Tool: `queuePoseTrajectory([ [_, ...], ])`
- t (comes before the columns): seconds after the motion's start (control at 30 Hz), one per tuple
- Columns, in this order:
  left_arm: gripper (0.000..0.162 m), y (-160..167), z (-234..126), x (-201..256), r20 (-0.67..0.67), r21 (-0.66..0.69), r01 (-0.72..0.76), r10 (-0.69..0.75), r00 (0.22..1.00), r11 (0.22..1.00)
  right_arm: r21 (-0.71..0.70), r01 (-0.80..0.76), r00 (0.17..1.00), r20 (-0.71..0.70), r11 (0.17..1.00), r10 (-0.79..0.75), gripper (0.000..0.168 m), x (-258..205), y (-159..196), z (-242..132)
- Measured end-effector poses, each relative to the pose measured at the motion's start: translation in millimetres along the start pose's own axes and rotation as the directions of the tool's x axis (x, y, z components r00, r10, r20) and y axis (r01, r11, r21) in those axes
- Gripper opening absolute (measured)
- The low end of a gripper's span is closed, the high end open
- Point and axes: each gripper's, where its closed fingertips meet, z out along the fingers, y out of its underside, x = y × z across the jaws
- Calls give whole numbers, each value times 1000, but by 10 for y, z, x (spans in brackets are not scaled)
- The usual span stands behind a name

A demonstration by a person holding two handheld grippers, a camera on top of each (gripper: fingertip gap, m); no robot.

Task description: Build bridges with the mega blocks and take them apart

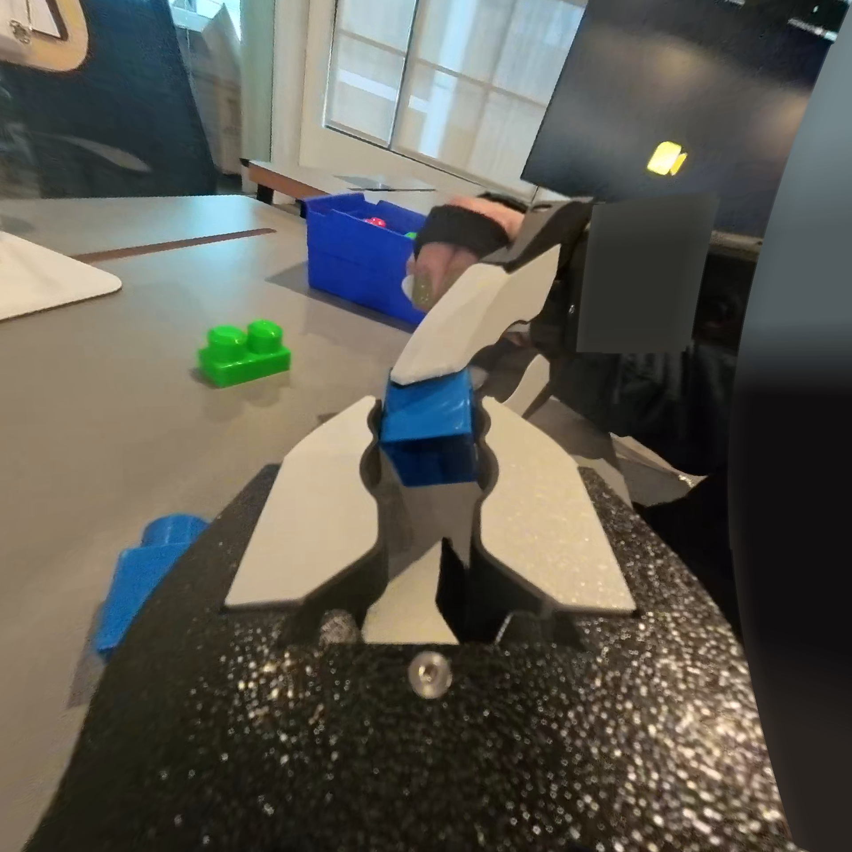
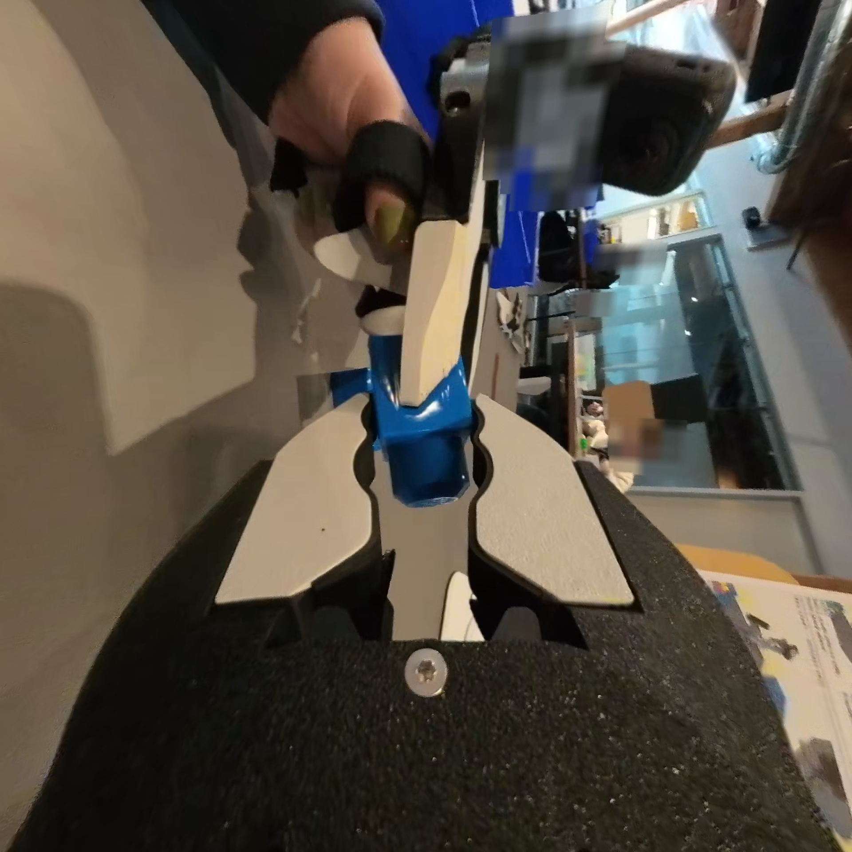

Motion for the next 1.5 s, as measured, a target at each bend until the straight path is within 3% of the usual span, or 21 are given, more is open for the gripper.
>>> queuePoseTrajectory([
  [0.1,37,-53,-60,-59,64,33,-85,82,995,996,-84,-55,996,-80,995,48,81,53,190,21],
  [0.17,36,-142,-132,-92,103,94,-123,113,988,988,-86,-180,980,-106,980,170,85,51,354,-23],
  [0.23,36,-221,-209,-133,146,145,-164,142,979,976,49,-427,898,-91,903,430,75,74,377,-105],
  [0.3,36,-278,-256,-117,154,187,-201,173,973,962,272,-713,692,129,646,710,54,112,183,-228],
  [0.37,36,-301,-257,-69,142,210,-229,202,969,951,365,-856,485,323,366,812,48,257,72,-348],
  [0.4,36,-294,-245,-62,147,202,-246,219,965,948,354,-885,429,368,302,825,49,289,61,-354],
  [0.53,36,-238,-181,-22,138,167,-280,259,956,945,300,-914,385,421,275,821,52,276,-64,-251],
  [0.63,36,-206,-148,8,112,166,-270,254,961,949,270,-929,355,446,255,822,33,263,-108,-175],
  [0.7,37,-200,-153,-18,107,172,-230,214,971,958,234,-946,310,462,223,831,32,266,-91,-154],
  [0.77,43,-141,-143,-70,101,125,-176,163,981,976,170,-948,316,424,268,849,32,224,15,-106],
  [0.87,78,11,-192,-241,151,-22,-128,130,980,991,-53,-877,447,276,478,851,32,19,361,1],
  [0.97,79,95,-346,-443,275,-129,-185,214,937,974,-273,-750,537,280,602,796,32,-212,537,54],
  [1.17,75,380,-495,-745,401,-338,-147,283,871,930,-476,-521,624,353,708,697,32,-395,678,165],
  [1.3,67,577,-500,-881,427,-471,-121,347,835,874,-515,-425,652,397,745,646,33,-481,688,214],
  [1.33,65,613,-500,-911,429,-500,-118,364,827,858,-513,-423,649,404,747,645,36,-485,674,211],
  [1.43,60,639,-472,-995,440,-532,-106,381,813,840,-515,-454,652,364,727,665,67,-433,690,163],
  [1.5,59,674,-471,-1070,448,-562,-82,386,806,823,-461,-532,643,325,710,693,70,-341,647,113],
])
